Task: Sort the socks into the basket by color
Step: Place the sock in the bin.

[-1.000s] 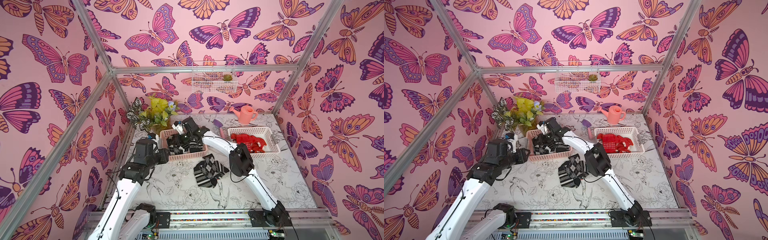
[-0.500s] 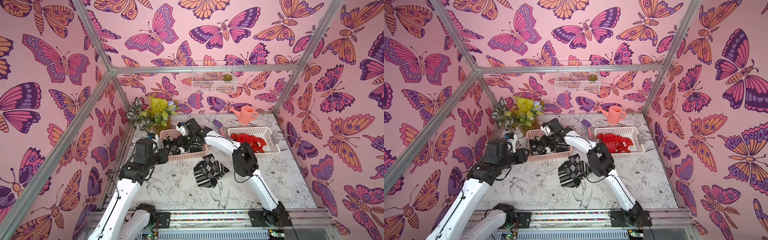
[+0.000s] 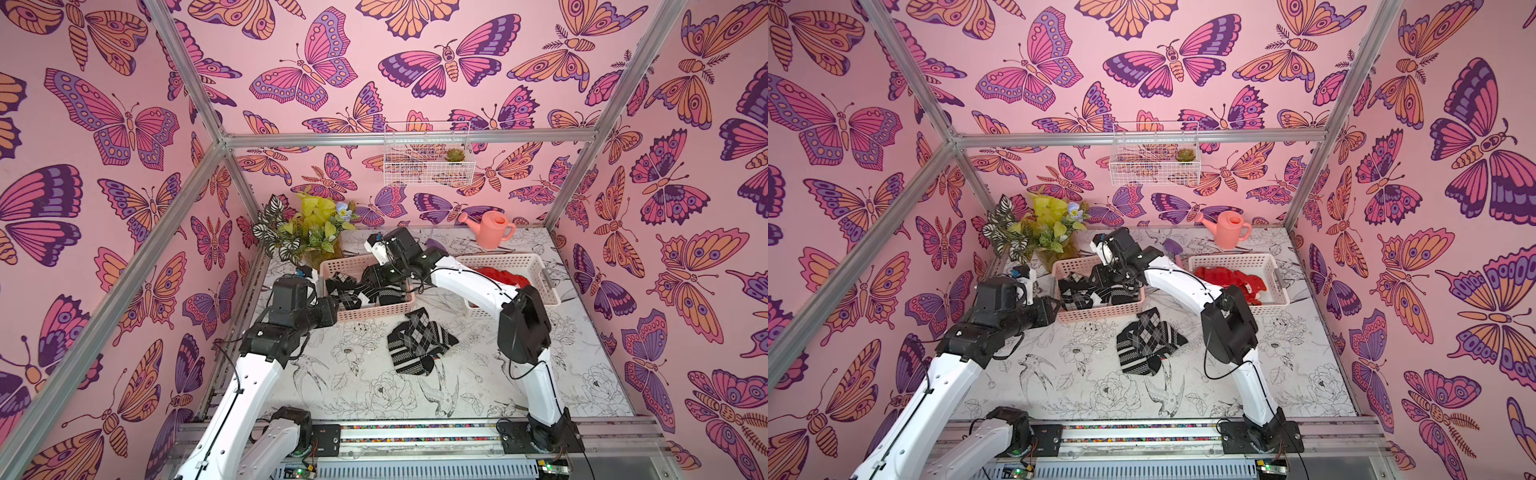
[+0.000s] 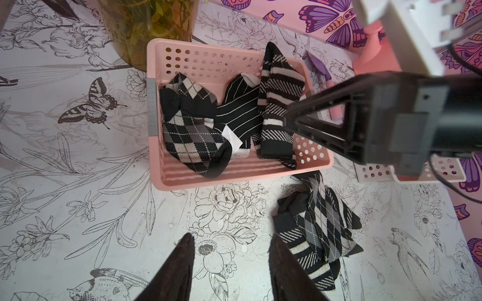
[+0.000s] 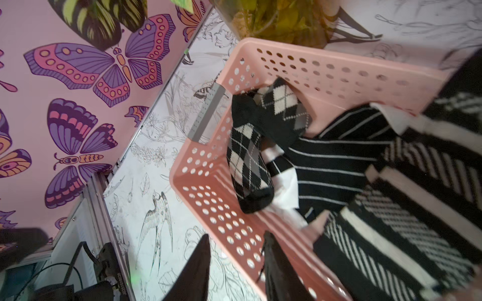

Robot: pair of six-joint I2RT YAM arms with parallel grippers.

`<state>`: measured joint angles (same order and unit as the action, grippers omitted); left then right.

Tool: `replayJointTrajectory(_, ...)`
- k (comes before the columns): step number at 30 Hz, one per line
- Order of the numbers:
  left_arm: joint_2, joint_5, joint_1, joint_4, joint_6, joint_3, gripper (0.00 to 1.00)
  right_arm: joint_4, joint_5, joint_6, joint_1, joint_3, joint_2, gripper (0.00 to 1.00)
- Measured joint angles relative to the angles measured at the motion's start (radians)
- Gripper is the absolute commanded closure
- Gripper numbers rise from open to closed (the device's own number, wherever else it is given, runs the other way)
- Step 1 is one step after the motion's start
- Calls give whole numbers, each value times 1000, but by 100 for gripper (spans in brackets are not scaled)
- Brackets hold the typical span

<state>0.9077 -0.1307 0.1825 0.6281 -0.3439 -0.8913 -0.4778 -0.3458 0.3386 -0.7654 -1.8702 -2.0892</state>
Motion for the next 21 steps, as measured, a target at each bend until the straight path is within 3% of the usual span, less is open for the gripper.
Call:
replayJointTrajectory(12, 39, -8, 12, 0, 0, 0, 52, -119, 208, -25, -1, 420, 466, 65)
replayJointTrajectory(21, 36, -6, 26, 0, 0, 0, 52, -152, 278, 18, -15, 663, 574, 65)
